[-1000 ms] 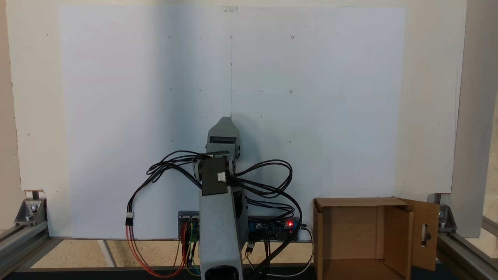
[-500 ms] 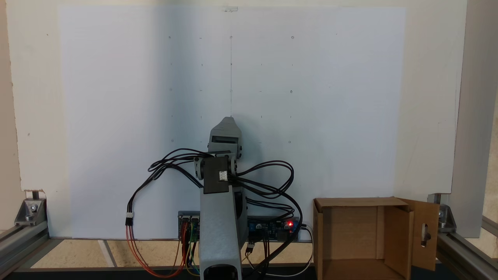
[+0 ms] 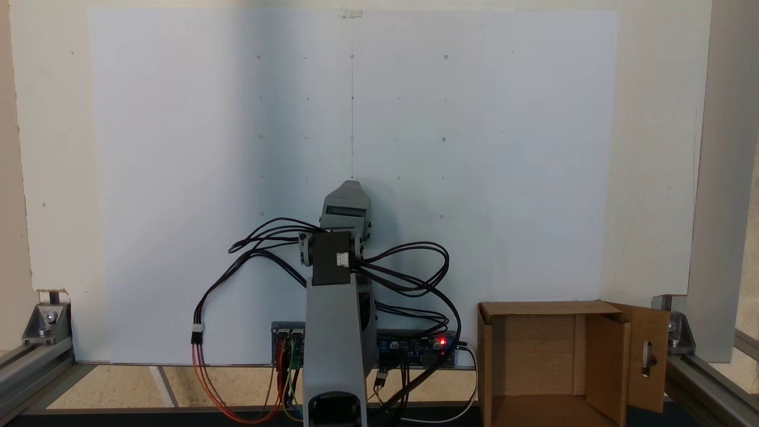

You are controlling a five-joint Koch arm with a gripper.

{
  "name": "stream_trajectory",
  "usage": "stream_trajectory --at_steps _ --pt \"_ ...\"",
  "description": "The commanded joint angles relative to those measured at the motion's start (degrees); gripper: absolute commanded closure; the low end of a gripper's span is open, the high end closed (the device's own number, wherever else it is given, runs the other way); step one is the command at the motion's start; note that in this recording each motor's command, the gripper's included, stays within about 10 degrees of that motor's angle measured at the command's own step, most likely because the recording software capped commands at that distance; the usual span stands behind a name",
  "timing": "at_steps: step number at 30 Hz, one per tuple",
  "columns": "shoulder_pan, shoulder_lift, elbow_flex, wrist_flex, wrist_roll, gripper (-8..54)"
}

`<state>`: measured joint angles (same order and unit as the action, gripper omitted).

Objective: Grasp a green dice and put it in the bin.

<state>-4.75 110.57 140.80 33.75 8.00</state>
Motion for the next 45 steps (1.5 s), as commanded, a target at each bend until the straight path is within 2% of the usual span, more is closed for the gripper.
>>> stream_trajectory --at_steps 1,33,37,40,44,45 --pt "0.0 0.2 -0.8 -0.3 0.7 2.9" --pt "1.5 -0.4 -0.8 -1.5 0.6 4.8" --pt "1.4 -0.4 -0.8 -1.3 0.6 10.5" --pt "1.4 -0.4 -0.8 -1.1 0.6 18.5" --pt "1.1 -0.4 -0.8 -1.0 0.6 32.9" --pt "1.1 0.1 -0.9 -0.9 0.6 33.9"
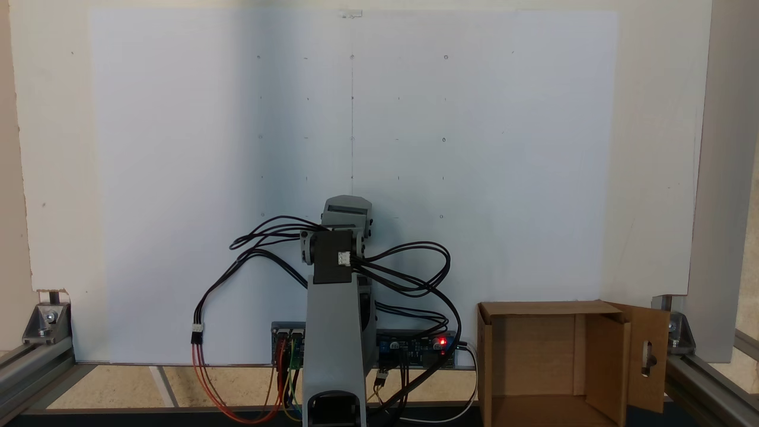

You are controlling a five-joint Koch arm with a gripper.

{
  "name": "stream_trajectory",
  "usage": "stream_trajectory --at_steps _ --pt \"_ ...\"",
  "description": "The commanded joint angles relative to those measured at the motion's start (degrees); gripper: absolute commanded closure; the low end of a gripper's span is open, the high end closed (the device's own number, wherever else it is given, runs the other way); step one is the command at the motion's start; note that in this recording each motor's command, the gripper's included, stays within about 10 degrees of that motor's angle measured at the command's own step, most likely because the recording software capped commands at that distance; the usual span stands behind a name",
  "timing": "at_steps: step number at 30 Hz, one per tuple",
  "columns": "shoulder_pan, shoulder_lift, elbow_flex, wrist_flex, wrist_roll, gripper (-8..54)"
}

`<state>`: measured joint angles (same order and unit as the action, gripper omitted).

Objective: Grasp a green dice and put it in the bin.

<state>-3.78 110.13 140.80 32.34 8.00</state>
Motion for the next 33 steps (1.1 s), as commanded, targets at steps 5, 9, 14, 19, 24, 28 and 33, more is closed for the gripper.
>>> stream_trajectory --at_steps 5,9,14,19,24,28,33 --pt "0.8 1.1 -11.5 13.3 0.7 33.9" --pt "1.1 1.1 -26.5 26.5 1.8 33.9" --pt "1.1 1.3 -44.6 41.4 2.2 33.9" --pt "6.8 1.3 -53.3 45.3 1.8 33.9" --pt "24.0 0.4 -55.3 33.9 -6.9 33.9" --pt "36.8 -1.2 -55.3 21.7 -12.7 33.9" --pt "54.3 -2.0 -55.3 7.5 -17.8 33.9"
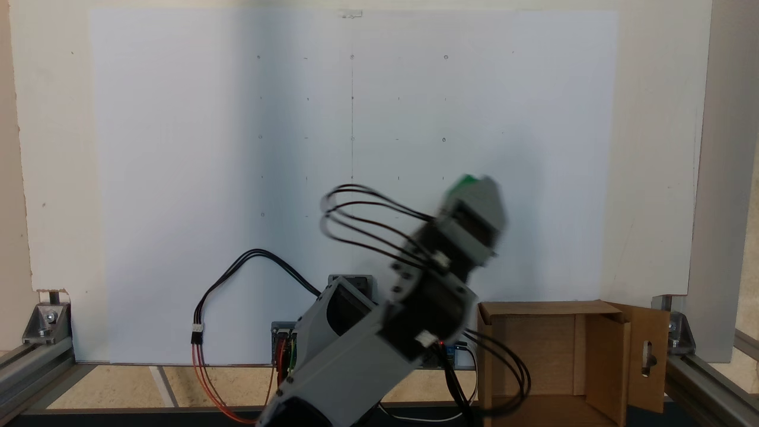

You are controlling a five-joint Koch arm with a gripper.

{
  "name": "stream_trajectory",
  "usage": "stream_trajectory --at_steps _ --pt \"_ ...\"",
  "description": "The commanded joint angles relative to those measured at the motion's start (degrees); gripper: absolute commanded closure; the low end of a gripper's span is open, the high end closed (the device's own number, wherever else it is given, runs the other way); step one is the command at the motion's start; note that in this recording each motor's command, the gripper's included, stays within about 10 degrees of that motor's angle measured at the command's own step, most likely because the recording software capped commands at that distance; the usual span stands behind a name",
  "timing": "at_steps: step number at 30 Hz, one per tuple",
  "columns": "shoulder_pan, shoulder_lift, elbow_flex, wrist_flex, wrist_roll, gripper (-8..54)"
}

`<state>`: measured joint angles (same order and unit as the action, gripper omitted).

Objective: Grasp a green dice and put it in the bin.

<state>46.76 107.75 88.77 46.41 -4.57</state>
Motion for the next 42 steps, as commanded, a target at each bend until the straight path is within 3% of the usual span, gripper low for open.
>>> stream_trajectory --at_steps 1,11,17,26,28,29,31,34,37,42 --pt "7.8 -0.2 -3.3 -9.4 -5.4 33.9" --pt "39.6 -6.9 -4.0 -14.3 -10.7 33.9" --pt "53.3 -17.8 -5.1 -13.4 -17.1 33.9" --pt "58.5 -26.4 -4.9 -12.4 -23.8 33.9" --pt "59.4 -26.8 -4.9 -12.6 -23.7 14.5" --pt "59.5 -27.3 -4.8 -12.6 -23.7 8.6" --pt "59.6 -27.4 -4.9 -13.7 -23.5 3.3" --pt "58.6 -27.4 -4.9 -18.1 -20.7 2.1" --pt "54.6 -27.2 -5.0 -27.5 -10.6 2.2" --pt "39.9 -19.2 -5.0 -41.9 -0.7 2.1"
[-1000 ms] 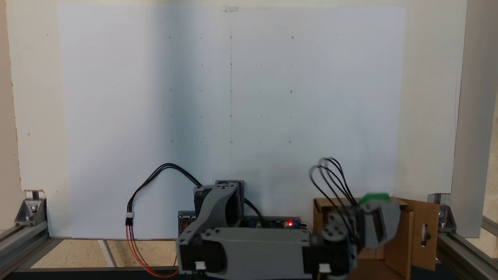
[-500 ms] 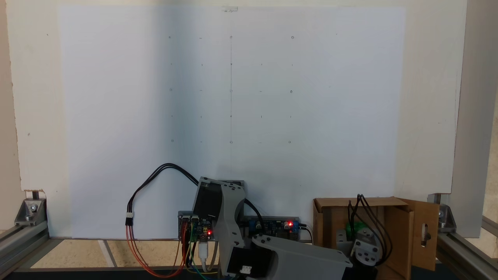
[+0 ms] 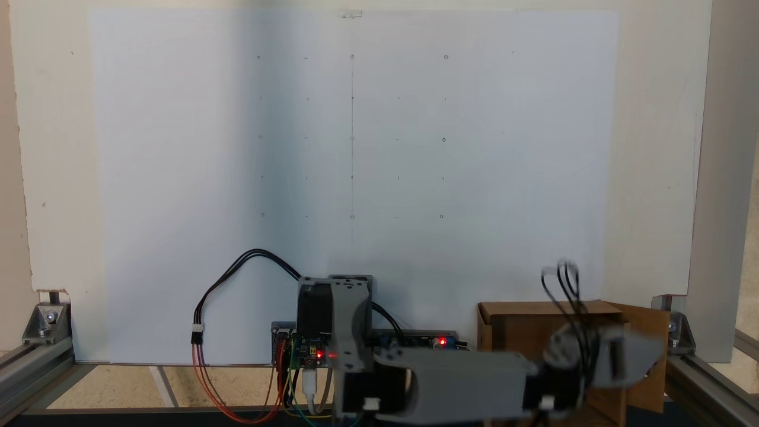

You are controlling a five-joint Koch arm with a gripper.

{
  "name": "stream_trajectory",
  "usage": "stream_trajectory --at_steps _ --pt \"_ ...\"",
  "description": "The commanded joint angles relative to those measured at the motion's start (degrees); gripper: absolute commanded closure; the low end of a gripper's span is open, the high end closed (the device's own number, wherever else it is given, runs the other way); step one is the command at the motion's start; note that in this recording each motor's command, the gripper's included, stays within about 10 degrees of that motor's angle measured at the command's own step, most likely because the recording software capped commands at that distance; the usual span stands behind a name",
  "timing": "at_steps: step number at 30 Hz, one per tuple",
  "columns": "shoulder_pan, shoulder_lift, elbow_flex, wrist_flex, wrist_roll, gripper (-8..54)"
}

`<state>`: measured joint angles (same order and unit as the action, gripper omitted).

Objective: Grasp a green dice and put it in the bin.

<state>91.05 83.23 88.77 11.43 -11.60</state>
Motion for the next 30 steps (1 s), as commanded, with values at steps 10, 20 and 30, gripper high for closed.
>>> stream_trajectory --at_steps 10,20,30 --pt "-43.8 25.0 1.9 -8.5 9.4 2.0" --pt "-85.3 38.6 24.1 -9.7 9.8 1.1" --pt "-90.4 47.2 44.6 -34.8 9.8 1.3"
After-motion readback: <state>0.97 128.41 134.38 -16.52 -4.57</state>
